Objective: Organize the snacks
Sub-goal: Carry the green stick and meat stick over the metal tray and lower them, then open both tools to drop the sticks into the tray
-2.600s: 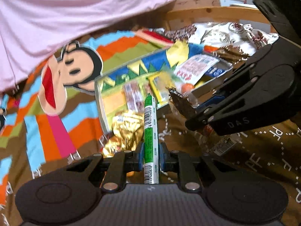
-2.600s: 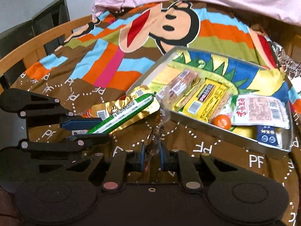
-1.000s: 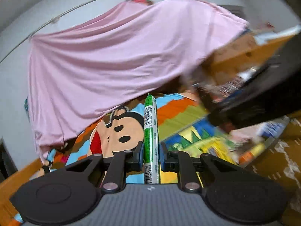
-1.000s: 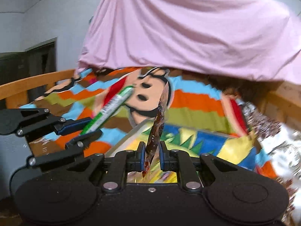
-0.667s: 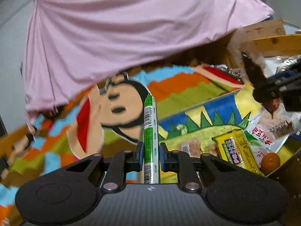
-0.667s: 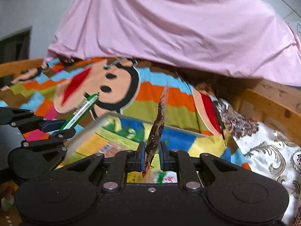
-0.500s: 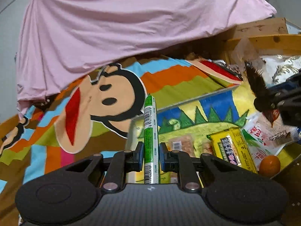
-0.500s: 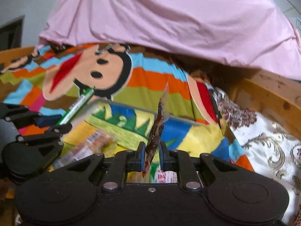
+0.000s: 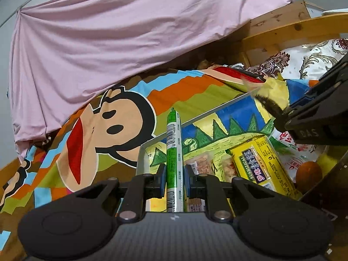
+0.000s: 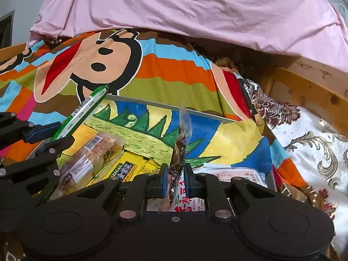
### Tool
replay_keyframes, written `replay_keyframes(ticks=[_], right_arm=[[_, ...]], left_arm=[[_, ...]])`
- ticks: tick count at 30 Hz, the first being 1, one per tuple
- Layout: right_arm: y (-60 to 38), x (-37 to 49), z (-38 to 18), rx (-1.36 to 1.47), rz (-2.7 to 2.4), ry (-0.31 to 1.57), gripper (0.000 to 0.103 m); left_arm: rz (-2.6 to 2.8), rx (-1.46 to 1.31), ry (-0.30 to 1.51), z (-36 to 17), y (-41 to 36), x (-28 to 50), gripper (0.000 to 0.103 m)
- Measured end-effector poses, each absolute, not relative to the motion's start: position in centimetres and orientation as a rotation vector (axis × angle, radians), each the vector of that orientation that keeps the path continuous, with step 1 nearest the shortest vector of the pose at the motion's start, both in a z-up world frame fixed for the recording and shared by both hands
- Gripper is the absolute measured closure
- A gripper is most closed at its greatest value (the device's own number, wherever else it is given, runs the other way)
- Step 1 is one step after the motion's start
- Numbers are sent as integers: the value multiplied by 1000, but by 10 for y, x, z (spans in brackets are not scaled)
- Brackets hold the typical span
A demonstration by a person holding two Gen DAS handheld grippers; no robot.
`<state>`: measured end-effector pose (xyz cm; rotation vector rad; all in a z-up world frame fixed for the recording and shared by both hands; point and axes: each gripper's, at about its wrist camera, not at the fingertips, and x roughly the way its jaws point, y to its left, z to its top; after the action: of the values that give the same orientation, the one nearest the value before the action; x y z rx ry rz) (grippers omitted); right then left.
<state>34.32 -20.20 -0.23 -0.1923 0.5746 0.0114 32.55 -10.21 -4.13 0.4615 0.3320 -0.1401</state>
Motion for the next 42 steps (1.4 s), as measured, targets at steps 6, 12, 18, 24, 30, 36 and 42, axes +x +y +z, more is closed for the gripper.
replay_keyframes(ticks=[6, 12, 18, 24, 30, 36, 42], right_arm=[[-202, 348, -5, -166, 27, 571, 88], [-203, 349, -5, -139, 35, 571, 83], [-208, 346, -1, -115, 31, 566, 74], [-216, 340, 10, -80, 31, 534, 61], [-225, 322, 34, -37, 29, 453, 38], [-228, 285, 67, -11, 49, 365, 13], [-221, 233, 99, 1, 75, 301, 1]], left_arm=[[-144, 485, 330, -49, -105, 328, 85], [-149, 508, 339, -56, -109, 327, 84], [-162, 517, 356, -57, -111, 325, 66], [-174, 399, 396, -41, -96, 318, 41], [-148, 190, 414, -10, -61, 303, 19], [-121, 101, 384, 24, -33, 276, 2], [-111, 51, 360, 58, -14, 230, 1]])
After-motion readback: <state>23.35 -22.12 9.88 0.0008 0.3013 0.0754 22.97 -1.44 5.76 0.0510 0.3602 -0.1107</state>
